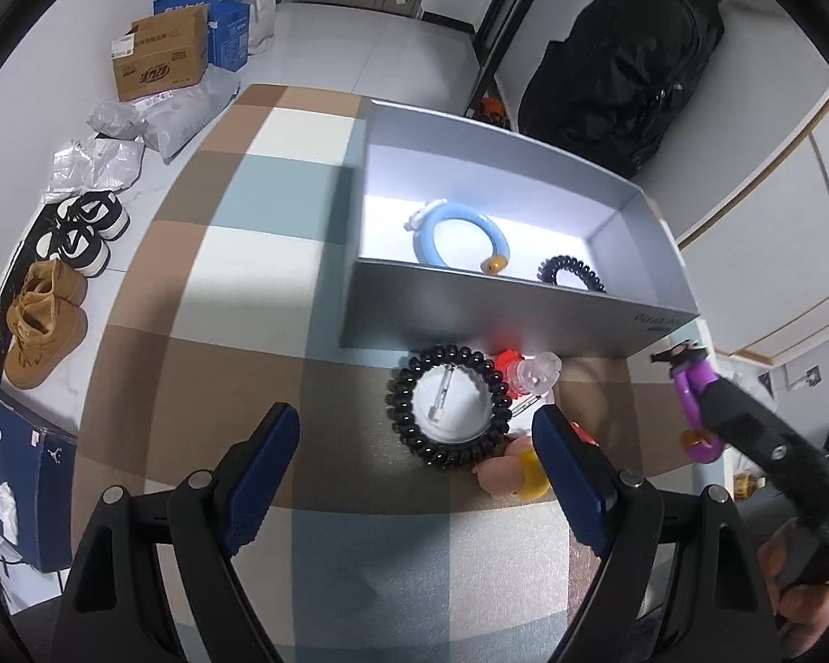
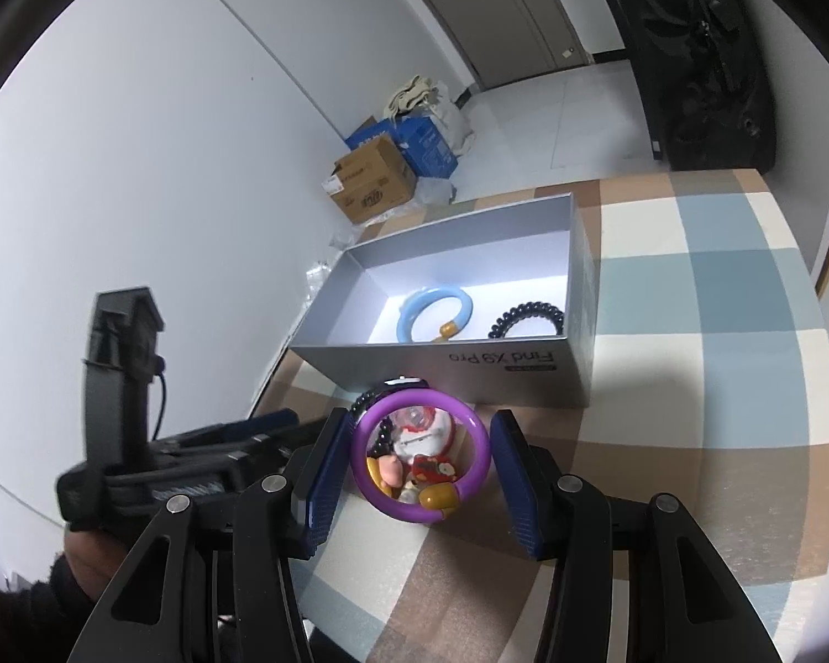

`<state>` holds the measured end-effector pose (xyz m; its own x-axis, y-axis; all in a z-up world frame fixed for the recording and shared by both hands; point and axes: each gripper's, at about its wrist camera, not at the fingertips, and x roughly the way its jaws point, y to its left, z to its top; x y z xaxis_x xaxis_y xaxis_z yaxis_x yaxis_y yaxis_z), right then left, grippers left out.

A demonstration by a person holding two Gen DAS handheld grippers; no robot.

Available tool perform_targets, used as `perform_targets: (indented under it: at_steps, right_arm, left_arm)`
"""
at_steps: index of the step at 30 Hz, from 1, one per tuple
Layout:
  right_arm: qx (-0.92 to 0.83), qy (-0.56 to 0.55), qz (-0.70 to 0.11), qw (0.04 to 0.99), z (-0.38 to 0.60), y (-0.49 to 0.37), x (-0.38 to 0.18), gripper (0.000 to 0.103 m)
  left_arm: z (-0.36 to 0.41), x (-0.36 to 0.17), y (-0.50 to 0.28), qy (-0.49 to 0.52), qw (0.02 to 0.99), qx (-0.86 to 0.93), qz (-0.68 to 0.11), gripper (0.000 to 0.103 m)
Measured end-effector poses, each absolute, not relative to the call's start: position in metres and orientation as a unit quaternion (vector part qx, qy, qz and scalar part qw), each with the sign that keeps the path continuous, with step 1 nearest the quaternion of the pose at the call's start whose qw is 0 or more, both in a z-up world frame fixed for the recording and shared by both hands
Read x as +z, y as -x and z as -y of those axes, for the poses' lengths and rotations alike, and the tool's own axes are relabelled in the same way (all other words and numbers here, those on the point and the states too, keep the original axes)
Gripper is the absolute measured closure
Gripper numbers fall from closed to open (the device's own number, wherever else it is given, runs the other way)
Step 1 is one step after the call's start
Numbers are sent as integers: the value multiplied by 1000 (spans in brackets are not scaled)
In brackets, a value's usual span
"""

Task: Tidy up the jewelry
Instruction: 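Grasp the purple bangle with the right gripper while the left gripper grasps the black beaded bracelet, then carry both bracelets into the grey box and open both grippers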

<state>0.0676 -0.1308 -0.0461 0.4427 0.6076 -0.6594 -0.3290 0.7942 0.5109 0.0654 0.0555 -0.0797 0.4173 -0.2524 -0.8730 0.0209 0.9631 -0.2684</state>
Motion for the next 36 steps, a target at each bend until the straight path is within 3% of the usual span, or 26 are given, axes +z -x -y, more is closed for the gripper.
perform_targets:
  at_steps: [11, 14, 18, 20, 25, 26, 28, 34, 36]
  right_arm:
    - [279, -172, -444, 834, 145, -71, -45, 53]
    - [283, -173, -443, 833, 145, -71, -43, 53]
    - [286, -172, -440, 834, 145, -71, -41, 53]
    - [285, -173, -441, 833, 144, -72, -41, 53]
    - [283, -175, -444, 832, 143, -74, -43, 53]
    - [282, -174, -444, 832, 142, -74, -42, 53]
    - [281, -174, -444, 833, 142, -74, -42, 53]
    - [283, -167, -448, 831, 135, -74, -45, 53]
    - [284, -164, -448, 832, 133, -74, -45, 53]
  left_arm:
    - [-44, -86, -68, 59, 833, -56, -548, 22]
    - [-45, -84, -67, 60, 833, -54, -547, 35]
    - [-47, -85, -67, 59, 834, -54, -545, 44]
    - [-46, -86, -70, 66, 834, -60, -544, 58]
    - [-46, -84, -73, 75, 832, -69, -546, 62]
    - [-47, -83, -73, 76, 832, -70, -544, 72]
    - [-49, -82, -74, 78, 832, -70, -545, 82]
    - [-56, -83, -75, 94, 828, -70, -549, 83]
    - [-57, -84, -76, 89, 827, -64, -551, 92]
